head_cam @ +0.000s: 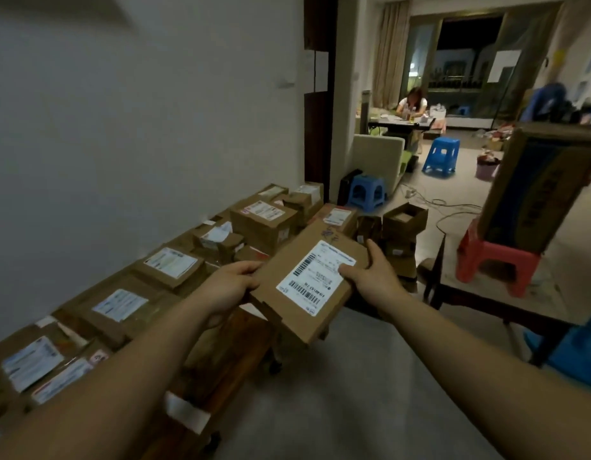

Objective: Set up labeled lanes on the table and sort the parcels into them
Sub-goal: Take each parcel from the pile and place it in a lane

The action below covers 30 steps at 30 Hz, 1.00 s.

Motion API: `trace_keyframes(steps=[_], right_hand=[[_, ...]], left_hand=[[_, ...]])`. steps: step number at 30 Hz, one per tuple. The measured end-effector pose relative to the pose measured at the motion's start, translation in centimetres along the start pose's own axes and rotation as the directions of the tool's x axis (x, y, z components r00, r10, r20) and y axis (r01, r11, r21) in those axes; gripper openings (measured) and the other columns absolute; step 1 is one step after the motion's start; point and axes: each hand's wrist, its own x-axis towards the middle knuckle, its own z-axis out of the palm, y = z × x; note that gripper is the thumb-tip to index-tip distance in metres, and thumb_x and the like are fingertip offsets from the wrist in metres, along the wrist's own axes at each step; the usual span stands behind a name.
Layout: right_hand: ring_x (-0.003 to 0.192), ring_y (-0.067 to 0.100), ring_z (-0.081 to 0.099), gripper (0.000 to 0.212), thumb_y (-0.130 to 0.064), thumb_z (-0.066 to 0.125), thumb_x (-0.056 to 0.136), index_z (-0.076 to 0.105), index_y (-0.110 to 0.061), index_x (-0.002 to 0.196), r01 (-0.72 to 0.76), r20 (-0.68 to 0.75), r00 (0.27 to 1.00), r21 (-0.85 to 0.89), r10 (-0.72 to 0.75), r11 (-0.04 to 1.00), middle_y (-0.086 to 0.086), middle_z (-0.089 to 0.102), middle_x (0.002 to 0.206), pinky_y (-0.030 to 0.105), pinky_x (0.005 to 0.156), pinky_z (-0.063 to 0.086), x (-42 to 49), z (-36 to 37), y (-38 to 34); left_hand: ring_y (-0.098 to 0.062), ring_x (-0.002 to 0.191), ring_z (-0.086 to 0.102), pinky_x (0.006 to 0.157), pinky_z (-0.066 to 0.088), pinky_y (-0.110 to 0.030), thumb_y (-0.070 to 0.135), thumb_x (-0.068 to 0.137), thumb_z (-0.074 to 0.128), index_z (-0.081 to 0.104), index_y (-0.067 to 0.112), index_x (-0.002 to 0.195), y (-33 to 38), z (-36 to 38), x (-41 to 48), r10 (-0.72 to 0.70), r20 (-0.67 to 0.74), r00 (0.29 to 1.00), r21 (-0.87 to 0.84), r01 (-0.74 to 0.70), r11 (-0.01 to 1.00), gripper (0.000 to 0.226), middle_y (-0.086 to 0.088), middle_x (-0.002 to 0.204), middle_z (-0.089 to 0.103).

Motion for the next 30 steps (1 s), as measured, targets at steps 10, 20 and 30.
trace_keyframes(steps=[10, 20, 30], right_hand=[[0.119, 0.027, 0.05, 0.077, -0.032, 0.072, 0.082, 0.03, -0.022, 0.146, -0.062, 0.03, 0.997, -0.085, 0.065, 0.994, 0.008, 0.035, 0.144, 0.045, 0.097, 0.049, 16.9, 0.5, 1.9], [0.116, 0.014, 0.036, 0.07, -0.036, 0.065, 0.086, 0.023, -0.05, 0.139, 0.315, 0.612, 0.79, -0.416, 0.007, 0.853, 0.001, 0.025, 0.142, 0.039, 0.106, 0.032, 31.7, 1.3, 7.7], [0.11, 0.017, 0.045, 0.063, -0.034, 0.055, 0.094, 0.024, -0.025, 0.148, 0.465, 0.717, 0.697, -0.457, 0.004, 0.758, 0.004, 0.035, 0.129, 0.025, 0.089, 0.037, 37.7, 2.9, 12.3]], left_hand=[[-0.025, 0.088, 0.062, 0.061, 0.054, -0.034, 0.007, 0.081, 0.068, 0.036, 0.019, 0.133, 1.4, 1.6, 14.8, -0.234, -0.297, 0.926, -0.272, 0.153, 0.95, 0.062, -0.008, 0.106, 0.054], [-0.022, 0.109, 0.053, 0.093, 0.049, -0.041, 0.028, 0.08, 0.072, 0.032, 0.019, 0.141, -3.4, 8.6, 22.9, -0.248, -0.542, 0.803, -0.109, 0.226, 0.968, 0.074, -0.006, 0.137, 0.043], [-0.015, 0.128, 0.037, 0.105, 0.035, -0.031, 0.027, 0.073, 0.076, 0.025, 0.03, 0.145, -6.5, 12.0, 25.3, -0.102, -0.511, 0.853, 0.234, 0.253, 0.939, 0.087, 0.005, 0.147, 0.026]])
